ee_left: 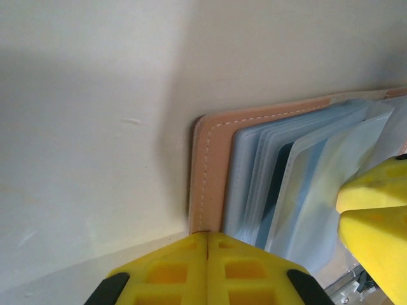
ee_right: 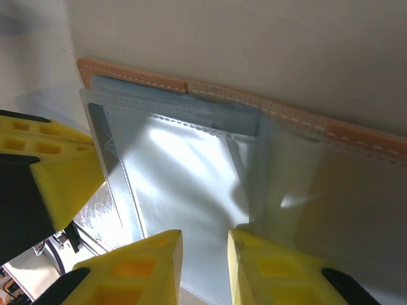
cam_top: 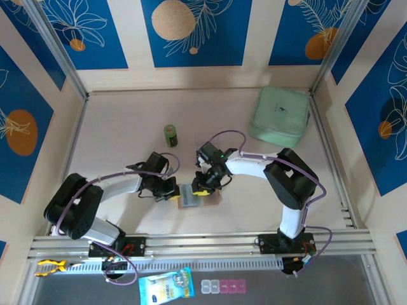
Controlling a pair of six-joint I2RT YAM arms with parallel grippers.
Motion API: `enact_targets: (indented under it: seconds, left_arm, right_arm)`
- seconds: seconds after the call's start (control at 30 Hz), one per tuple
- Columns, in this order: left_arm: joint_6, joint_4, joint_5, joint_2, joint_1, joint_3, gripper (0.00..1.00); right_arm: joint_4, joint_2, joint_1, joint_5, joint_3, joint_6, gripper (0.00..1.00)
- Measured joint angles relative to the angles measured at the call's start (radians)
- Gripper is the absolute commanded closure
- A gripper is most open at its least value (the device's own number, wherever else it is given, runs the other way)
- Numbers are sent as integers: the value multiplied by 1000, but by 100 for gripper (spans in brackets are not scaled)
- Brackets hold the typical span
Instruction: Take the credit cards out of the card holder
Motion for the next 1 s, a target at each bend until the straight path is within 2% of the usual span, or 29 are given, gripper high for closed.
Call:
enact_targets:
  seconds: [0.3,0.57,1.0]
  left_arm:
    - [-5,-44,-8,-61,0,43,89]
    - [-54,-17,12,-69,-34,44,78]
    - [-114,75,33,17,-93,45,74]
  right_arm:
    - [5,-2,-5,0,-15,-3,77]
    - [21,-8,-12,0,-33,-3,80]
    - [42,-21,-21,-1,-61,-2,85]
